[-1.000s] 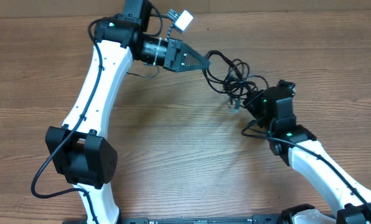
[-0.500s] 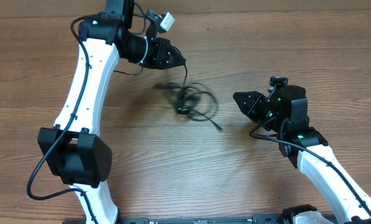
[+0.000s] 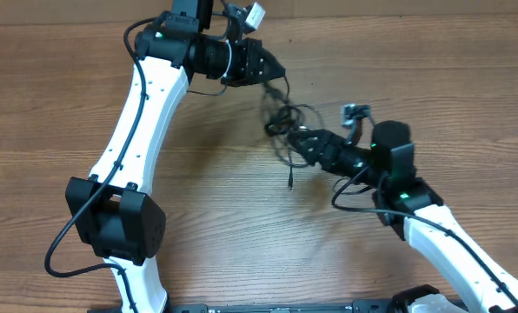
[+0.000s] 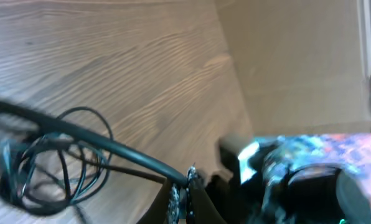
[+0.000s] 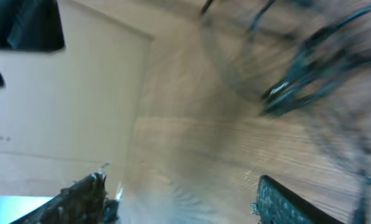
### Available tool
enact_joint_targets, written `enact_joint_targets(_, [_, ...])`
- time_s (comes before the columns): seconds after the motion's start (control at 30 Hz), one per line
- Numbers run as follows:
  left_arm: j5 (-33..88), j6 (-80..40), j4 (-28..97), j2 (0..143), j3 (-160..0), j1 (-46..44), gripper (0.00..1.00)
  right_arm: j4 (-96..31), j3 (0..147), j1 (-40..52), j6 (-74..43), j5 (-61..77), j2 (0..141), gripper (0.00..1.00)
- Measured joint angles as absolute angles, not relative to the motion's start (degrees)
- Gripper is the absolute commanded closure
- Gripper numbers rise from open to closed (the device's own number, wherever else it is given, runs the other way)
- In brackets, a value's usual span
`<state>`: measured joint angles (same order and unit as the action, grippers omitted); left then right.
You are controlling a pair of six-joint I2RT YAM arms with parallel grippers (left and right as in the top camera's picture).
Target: Untangle cables
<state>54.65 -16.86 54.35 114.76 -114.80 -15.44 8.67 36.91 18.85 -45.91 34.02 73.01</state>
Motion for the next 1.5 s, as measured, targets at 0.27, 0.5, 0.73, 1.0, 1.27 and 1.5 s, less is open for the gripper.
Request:
enact_joint_targets(0.27, [48.3,-22.6,55.7,108.5,-114.8,-20.3,0.96,8.9,36.9,21.4,-50.9,11.0,73.0,0.09])
enact_joint_targets(0.5, [45.5,-24.8,55.1,98.5,-114.8,-21.5,0.96,6.8,36.9,21.4,-53.6,-0.6,74.9,0.05])
enact_joint_targets(0.73, [44.8,-25.5,54.2,96.1,-114.8,-22.2,0.96,6.3,36.9,21.4,-51.5,0.2,78.5,0.00])
enact_joint_targets(1.0, [36.9,-25.6,54.5,96.1,-114.8,-22.2,0.96,-0.9,36.8,21.4,-47.0,8.4,69.7,0.00])
enact_joint_targets(1.27, [25.2,-43.9,55.1,96.1,-114.8,-22.2,0.96,-2.0,36.8,21.5,-52.9,21.7,57.3,0.00])
enact_joint_targets(1.5, [23.9,-53.9,56.1,96.1,-114.8,-24.4,0.96,-1.3,36.8,22.6,-55.3,19.1,62.5,0.00])
